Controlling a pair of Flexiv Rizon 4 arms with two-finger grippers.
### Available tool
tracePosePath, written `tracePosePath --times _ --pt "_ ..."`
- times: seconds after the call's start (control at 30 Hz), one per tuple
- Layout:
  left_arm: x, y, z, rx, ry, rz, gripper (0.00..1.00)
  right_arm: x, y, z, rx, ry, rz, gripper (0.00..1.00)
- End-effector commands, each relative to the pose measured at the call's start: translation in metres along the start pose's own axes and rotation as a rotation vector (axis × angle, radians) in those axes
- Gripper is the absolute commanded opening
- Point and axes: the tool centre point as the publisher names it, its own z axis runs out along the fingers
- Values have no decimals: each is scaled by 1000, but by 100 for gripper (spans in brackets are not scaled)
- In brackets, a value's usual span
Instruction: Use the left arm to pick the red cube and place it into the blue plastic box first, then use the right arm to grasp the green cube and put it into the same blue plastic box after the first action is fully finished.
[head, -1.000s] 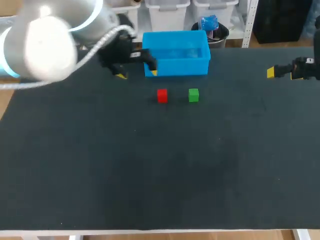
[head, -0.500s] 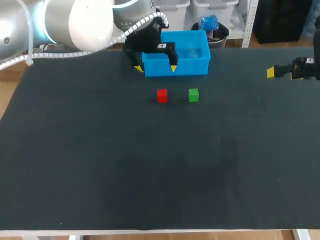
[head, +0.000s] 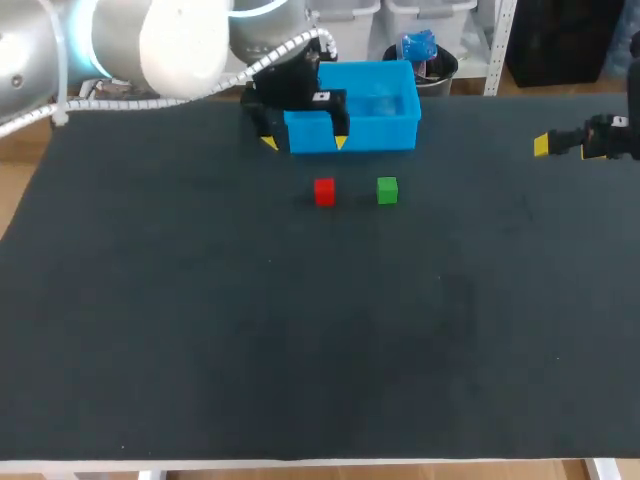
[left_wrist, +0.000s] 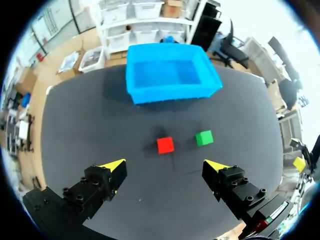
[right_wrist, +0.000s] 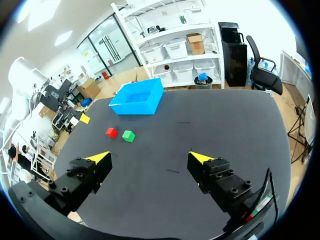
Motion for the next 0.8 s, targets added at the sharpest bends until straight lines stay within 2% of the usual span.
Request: tracePosePath --times 0.03,0.27,0.57,0.8 --pt "-15 -15 2 -96 42 -30 100 0 0 1 2 1 0 100" --pt "-15 -15 14 -107 61 -93 100 0 0 1 2 1 0 100" --pt "-15 -13 21 -99 38 -109 100 0 0 1 2 1 0 100" --pt "-12 -14 39 -94 33 -103 100 0 0 1 2 1 0 100"
